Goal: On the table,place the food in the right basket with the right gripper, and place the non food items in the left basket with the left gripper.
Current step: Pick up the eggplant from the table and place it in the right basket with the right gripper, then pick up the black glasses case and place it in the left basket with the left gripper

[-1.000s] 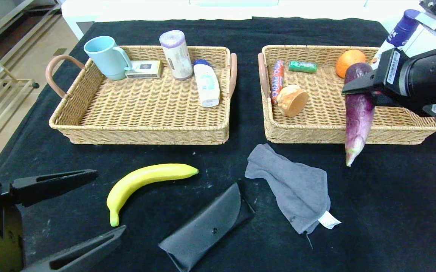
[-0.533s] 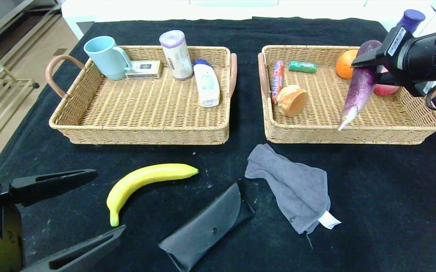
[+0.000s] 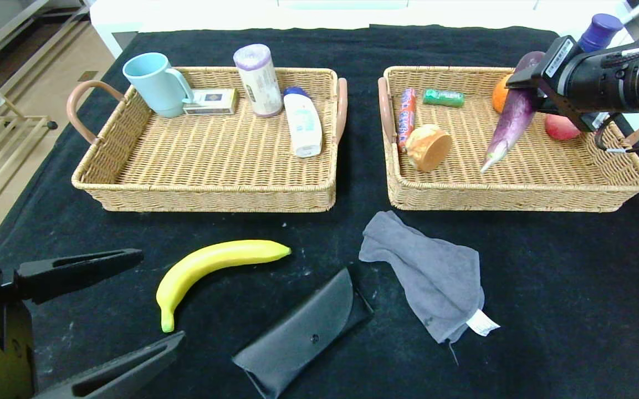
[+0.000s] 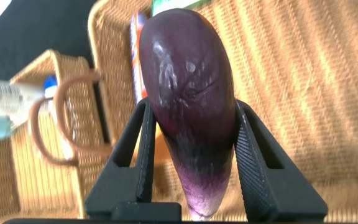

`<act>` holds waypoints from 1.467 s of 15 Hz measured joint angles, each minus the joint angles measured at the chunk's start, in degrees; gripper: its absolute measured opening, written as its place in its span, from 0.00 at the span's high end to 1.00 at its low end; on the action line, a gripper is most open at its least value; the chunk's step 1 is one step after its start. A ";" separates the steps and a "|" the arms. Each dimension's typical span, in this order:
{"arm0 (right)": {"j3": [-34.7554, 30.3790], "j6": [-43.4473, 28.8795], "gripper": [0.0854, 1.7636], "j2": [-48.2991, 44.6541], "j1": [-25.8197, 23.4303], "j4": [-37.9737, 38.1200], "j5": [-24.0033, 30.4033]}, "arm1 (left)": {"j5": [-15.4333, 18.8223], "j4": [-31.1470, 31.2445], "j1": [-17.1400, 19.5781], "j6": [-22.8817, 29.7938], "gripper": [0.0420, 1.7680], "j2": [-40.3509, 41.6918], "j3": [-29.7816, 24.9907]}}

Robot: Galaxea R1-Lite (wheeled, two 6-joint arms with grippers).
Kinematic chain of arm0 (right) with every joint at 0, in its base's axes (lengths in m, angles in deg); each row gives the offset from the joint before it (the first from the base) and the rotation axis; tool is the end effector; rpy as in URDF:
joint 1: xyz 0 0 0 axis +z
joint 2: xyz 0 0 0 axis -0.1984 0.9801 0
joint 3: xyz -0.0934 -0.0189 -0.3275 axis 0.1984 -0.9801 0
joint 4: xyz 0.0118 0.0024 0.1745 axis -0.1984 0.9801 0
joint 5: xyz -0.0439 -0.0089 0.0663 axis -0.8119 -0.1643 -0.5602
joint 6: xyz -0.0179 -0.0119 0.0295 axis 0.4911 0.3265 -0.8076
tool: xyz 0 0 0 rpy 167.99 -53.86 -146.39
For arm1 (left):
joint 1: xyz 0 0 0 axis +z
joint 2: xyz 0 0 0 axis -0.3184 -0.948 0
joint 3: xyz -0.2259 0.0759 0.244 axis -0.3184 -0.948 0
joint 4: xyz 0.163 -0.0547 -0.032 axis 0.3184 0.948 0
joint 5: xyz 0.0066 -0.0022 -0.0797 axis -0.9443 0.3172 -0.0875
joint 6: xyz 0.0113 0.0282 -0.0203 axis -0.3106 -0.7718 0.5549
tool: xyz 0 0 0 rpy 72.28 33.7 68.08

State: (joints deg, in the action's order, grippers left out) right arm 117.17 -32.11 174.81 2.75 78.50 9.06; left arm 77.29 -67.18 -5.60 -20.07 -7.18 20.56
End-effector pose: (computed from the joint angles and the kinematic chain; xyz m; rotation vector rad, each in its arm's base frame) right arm 0.3234 0.0793 0.3936 0.6314 0.2604 0.1041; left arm 0.0699 -0.0457 0.2716 0.1407 0.0213 -0.7946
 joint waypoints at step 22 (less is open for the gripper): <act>0.71 1.96 0.15 3.39 -2.58 -2.46 0.48 | 0.00 -0.11 0.00 -0.37 0.03 0.20 -0.02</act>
State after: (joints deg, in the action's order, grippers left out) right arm 117.87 -30.15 178.20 0.16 76.03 9.53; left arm 77.29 -67.29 -5.60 -20.44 -6.98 20.54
